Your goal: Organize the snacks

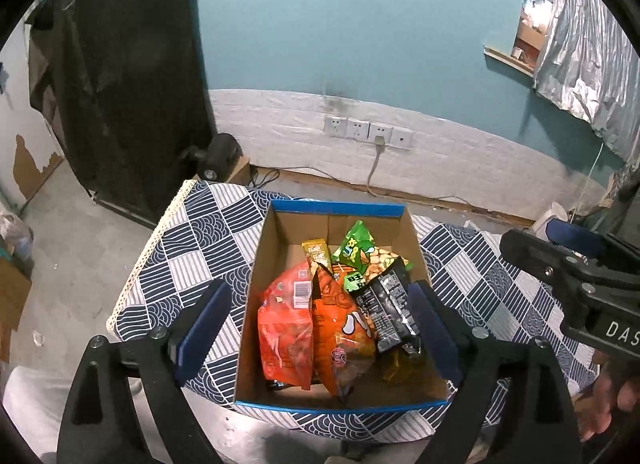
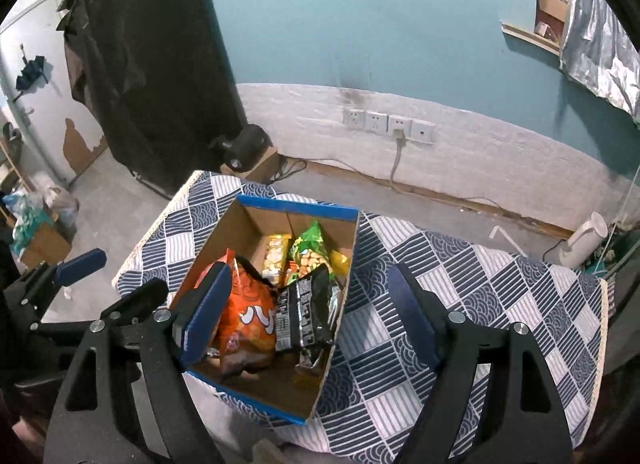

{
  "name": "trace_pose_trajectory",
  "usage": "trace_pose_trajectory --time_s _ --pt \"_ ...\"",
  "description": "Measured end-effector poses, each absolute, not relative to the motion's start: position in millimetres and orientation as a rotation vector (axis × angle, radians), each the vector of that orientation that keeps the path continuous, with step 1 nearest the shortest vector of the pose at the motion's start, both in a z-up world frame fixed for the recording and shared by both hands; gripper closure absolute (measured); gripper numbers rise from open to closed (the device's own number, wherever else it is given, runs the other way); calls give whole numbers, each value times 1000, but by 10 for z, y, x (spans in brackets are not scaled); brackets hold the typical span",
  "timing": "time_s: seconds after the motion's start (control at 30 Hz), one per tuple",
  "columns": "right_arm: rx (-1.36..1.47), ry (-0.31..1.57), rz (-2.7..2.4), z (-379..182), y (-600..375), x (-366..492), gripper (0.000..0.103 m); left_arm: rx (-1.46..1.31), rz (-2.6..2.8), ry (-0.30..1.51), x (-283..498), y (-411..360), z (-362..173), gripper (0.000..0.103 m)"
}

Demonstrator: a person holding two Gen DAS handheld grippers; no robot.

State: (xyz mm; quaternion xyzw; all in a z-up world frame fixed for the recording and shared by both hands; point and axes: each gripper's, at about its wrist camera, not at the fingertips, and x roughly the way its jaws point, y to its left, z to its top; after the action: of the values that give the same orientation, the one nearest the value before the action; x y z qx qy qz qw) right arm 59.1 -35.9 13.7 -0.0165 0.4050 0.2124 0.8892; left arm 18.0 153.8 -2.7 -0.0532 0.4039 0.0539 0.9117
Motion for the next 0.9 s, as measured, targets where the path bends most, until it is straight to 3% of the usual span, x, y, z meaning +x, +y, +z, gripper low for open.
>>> trace_pose_trajectory --time_s 0.9 --pt "0 840 423 144 -521 577 22 -101 122 831 186 1486 -27 11"
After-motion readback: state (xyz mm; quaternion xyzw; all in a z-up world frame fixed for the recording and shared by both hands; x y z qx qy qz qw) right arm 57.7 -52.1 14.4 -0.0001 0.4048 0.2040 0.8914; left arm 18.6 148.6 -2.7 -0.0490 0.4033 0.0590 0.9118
